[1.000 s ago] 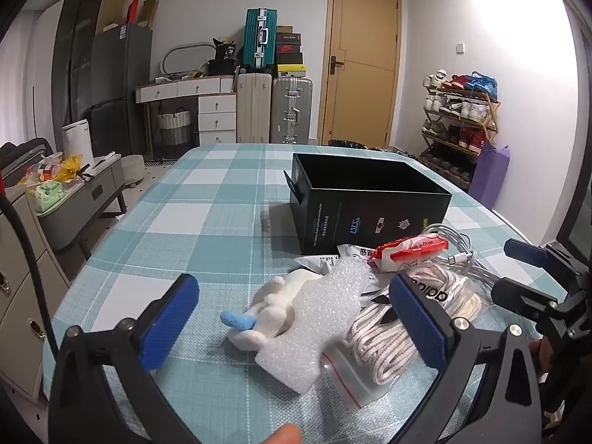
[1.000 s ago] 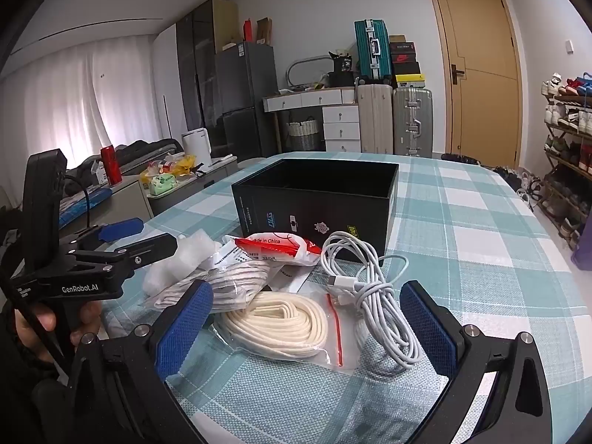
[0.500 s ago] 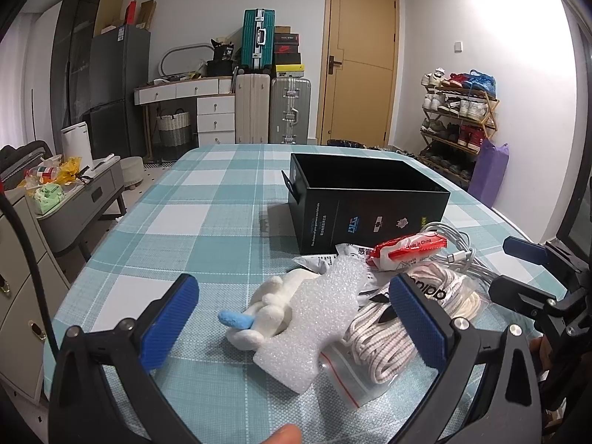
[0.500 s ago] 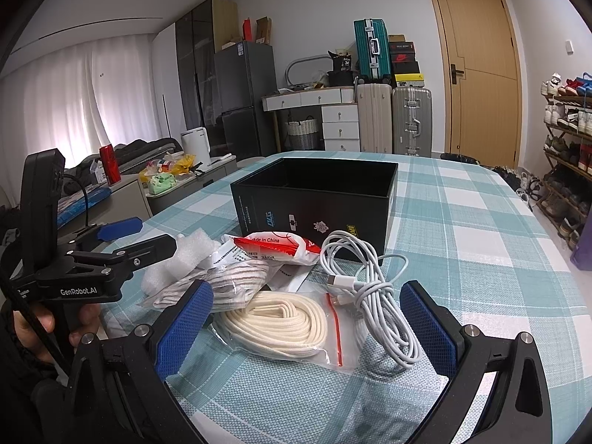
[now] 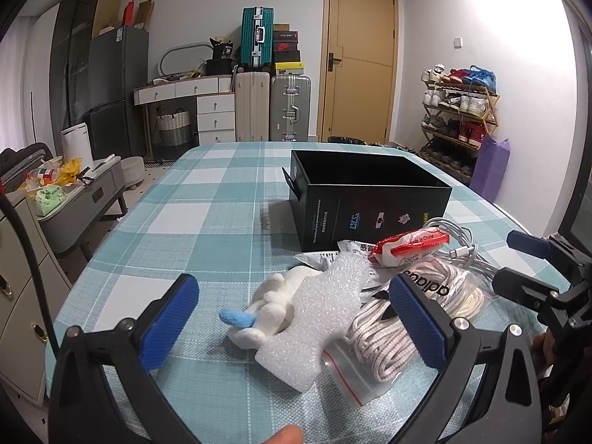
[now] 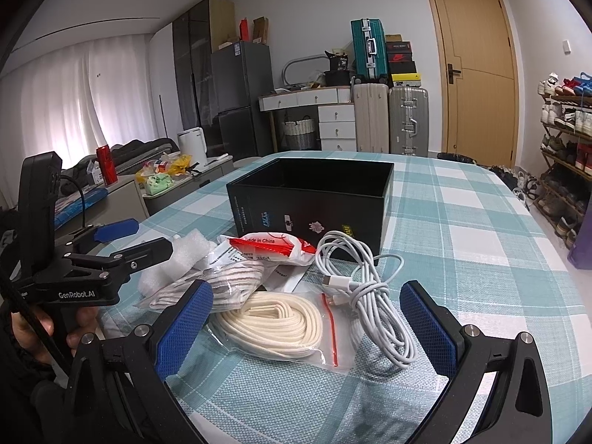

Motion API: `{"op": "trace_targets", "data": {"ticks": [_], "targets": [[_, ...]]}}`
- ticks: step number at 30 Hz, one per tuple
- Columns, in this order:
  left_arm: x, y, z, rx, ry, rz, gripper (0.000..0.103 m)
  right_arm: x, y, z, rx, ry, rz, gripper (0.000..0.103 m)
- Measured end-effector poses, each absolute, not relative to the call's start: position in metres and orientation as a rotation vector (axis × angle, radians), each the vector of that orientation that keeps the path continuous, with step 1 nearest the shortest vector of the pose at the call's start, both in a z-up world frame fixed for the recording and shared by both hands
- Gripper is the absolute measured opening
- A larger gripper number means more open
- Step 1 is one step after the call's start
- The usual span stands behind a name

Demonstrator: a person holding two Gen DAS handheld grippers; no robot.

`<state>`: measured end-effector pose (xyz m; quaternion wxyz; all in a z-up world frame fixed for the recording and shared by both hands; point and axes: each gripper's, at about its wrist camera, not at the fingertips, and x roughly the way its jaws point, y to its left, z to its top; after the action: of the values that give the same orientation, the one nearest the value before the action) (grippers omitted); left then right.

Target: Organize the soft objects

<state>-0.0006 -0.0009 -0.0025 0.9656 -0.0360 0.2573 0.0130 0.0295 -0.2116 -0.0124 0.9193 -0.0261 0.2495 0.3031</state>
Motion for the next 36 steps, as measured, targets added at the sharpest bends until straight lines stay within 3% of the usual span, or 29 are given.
{"op": "trace_targets", "data": {"ticks": [25, 36], "targets": [[0.004, -0.002, 0.004, -0.038, 0.518, -0.016, 0.103, 0.048, -0.217, -0.001, -0.079, 0.545, 0.599, 0.103], [0.013, -0.006, -0.004, 0.018, 0.587, -0.040, 0.103, 0.080, -0.219, -0.005, -0.110, 0.711, 0.554, 0.102]]}}
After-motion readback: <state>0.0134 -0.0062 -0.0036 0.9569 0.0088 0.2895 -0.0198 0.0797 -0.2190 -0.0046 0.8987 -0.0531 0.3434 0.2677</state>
